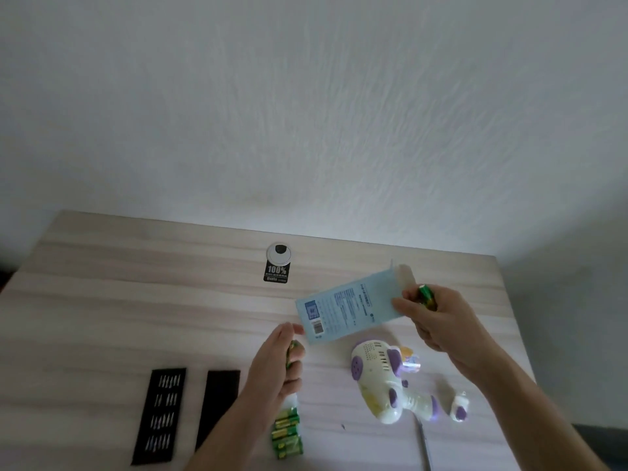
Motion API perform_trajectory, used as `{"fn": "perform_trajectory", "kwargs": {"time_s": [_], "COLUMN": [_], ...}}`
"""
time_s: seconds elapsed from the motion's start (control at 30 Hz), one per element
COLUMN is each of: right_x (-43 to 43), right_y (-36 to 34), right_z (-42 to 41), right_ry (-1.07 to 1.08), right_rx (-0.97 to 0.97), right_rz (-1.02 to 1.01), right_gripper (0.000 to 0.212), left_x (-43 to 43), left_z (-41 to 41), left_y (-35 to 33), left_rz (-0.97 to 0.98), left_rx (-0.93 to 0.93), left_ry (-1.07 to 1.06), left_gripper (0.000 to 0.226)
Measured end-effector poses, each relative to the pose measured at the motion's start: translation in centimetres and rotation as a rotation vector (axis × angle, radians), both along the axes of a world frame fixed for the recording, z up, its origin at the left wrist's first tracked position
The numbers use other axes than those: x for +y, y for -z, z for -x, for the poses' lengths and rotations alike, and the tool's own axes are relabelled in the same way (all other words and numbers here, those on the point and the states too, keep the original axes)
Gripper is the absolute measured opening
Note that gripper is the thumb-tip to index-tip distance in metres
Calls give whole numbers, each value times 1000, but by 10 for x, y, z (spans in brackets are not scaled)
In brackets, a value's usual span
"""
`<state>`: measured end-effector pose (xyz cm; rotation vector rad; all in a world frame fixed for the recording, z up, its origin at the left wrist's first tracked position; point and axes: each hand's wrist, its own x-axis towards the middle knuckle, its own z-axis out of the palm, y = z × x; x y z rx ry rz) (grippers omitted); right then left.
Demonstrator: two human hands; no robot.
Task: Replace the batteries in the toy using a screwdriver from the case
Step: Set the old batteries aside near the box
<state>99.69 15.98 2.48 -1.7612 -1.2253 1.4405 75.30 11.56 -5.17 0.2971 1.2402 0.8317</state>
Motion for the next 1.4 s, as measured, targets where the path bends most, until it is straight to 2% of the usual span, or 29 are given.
{"fn": "perform_trajectory", "kwargs": {"time_s": [0.17,0.23,0.4,0.5,0.6,0.77,0.83,0.9,1.0,1.17,1.4], "right_x": [-31,-40,-55,-61,-65,-68,-71,-73,-72,-71,-68], "right_y": [-25,-33,-50,-53,-59,-69,-71,-73,-71,-67,-69], "right_z": [-2,-2,4,11,15,9,7,8,9,13,25], "right_ry": [16,24,14,-14,-22,164,180,145,130,93,46], "right_rx": [-84,-67,-49,-76,-98,158,258,265,142,-186,-459], "right_rz": [-25,-12,6,-5,-18,80,86,42,-70,-219,-399], "right_gripper": [20,21,23,22,19,20,29,30,26,22,19], "left_x": [-28,-37,-52,-56,-57,-63,-65,-67,-69,-71,-72], "left_z": [-9,-11,-21,-25,-27,-24,-24,-24,-24,-23,-26], "left_y": [-26,-30,-41,-45,-46,-48,-49,-50,-49,-50,-56], "left_rz": [5,38,-33,-104,-113,-112,-113,-122,-155,-207,-249], "left_rx": [-191,-211,-229,-194,-238,-294,-303,-304,-286,-254,-130], "left_ry": [-130,-154,-99,-86,-136,-178,-184,-186,-176,-163,-129], "left_gripper": [28,28,52,43,37,32,31,29,27,29,36]}}
